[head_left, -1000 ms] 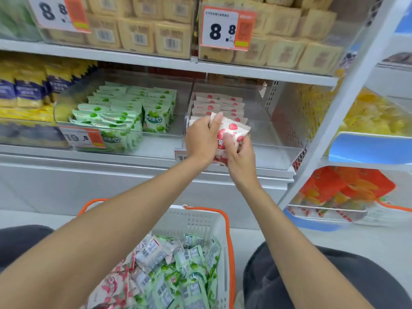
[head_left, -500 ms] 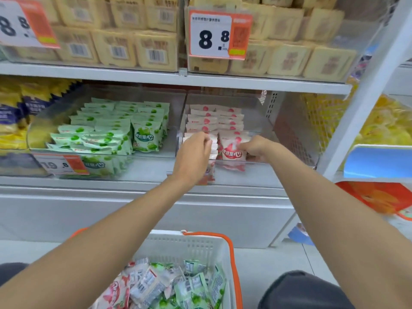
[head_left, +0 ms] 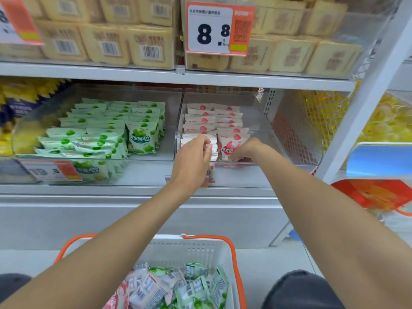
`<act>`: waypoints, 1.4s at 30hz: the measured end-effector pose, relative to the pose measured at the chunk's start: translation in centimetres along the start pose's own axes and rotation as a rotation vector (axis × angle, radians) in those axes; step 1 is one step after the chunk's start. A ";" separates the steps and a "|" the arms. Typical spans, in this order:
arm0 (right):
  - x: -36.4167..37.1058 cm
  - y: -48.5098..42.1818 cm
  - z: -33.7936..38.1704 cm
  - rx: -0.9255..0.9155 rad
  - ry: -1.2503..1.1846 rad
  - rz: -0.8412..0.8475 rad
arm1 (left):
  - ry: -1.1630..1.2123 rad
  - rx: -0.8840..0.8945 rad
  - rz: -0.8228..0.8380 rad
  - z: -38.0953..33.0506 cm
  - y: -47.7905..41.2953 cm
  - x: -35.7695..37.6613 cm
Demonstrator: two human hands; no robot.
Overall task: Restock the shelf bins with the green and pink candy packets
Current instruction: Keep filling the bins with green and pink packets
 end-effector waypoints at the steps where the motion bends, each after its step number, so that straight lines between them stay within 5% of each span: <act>1: -0.1 -0.1 0.0 -0.011 -0.032 -0.015 | -0.009 0.003 -0.001 0.0 0.0 0.0; 13: 1.3 -5.1 0.1 -0.130 -0.019 0.123 | -0.075 -0.001 -0.018 -0.2 0.0 0.1; 18: 1.2 -0.1 0.9 -0.117 -0.106 0.100 | -0.040 0.004 -0.001 -0.1 -0.2 0.1; 24: -1.4 5.0 1.3 -0.160 0.035 -0.284 | 0.193 0.121 -0.240 -0.7 2.4 -2.2; 27: 0.2 10.1 2.5 -0.434 0.084 -0.556 | 0.309 0.061 -0.234 0.5 4.6 -1.9; 29: 3.6 13.0 2.9 -0.597 0.104 -0.580 | 0.411 -0.040 -0.190 2.6 6.5 -1.3; 32: 11.3 14.8 2.0 -0.694 0.157 -0.417 | 0.387 -0.175 -0.033 6.3 10.4 -0.3; 39: 29.9 13.2 -4.5 -0.556 0.608 0.375 | 0.073 -0.460 0.500 20.2 24.2 1.9; 42: 32.7 12.8 -5.5 -0.506 0.720 0.453 | -0.179 -0.593 0.650 25.9 29.0 2.9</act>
Point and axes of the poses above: each hand's wrist, its own y-axis away from the middle knuckle, its own x-axis out of the palm, z = x × y, the point moved 7 cm from there along -y, towards the middle knuckle, and after that the axes turned 15 degrees about z, right-handed, at the moved point
